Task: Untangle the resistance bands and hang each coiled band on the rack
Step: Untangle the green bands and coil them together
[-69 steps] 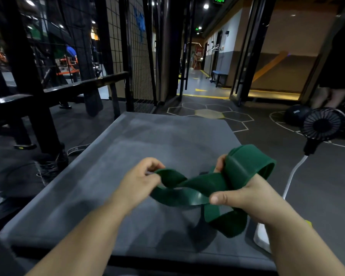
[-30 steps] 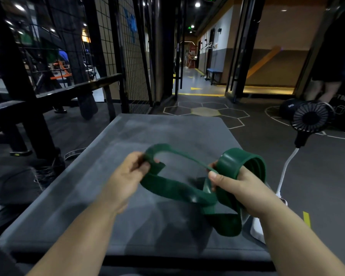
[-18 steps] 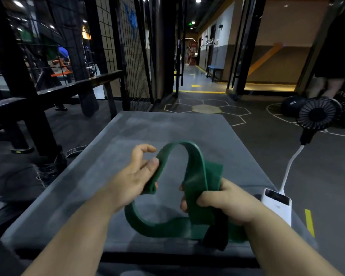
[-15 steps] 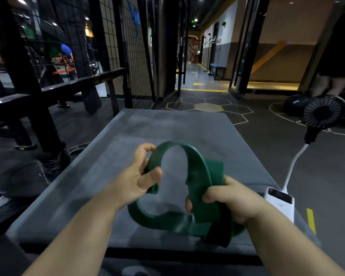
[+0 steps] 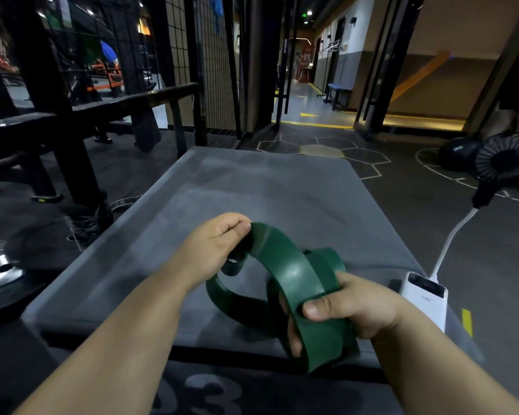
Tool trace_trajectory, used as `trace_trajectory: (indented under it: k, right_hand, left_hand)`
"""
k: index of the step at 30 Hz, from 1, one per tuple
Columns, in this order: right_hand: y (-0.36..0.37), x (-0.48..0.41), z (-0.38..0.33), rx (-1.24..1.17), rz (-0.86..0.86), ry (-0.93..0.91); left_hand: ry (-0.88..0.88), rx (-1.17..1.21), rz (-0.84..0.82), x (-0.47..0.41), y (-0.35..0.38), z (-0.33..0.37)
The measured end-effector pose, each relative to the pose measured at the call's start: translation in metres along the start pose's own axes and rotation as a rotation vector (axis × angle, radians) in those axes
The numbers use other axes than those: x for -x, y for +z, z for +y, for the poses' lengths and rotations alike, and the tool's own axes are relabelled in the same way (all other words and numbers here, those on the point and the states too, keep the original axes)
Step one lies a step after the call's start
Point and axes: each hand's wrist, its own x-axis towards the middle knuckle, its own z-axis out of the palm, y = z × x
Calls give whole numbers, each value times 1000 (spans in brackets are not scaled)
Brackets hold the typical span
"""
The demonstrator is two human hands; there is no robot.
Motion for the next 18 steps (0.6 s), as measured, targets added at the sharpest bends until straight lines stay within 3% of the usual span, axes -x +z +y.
trace_trajectory:
  k: [8,12,16,18]
  right_hand:
    - [-1,-1,6,-167,-191,-64]
    - [8,-7,6,-189,-274,-80]
    - [8,-9,10,-232,-258,-101]
    - [5,-8,13,-247,-224,-114]
  left_hand:
    - [-31,192,-130,-1,9,-1]
    - [-15,50,-118,-4,23,-2]
    - [228,-284,8,-6,36,-2]
    - [180,-109,55,-2,38,2]
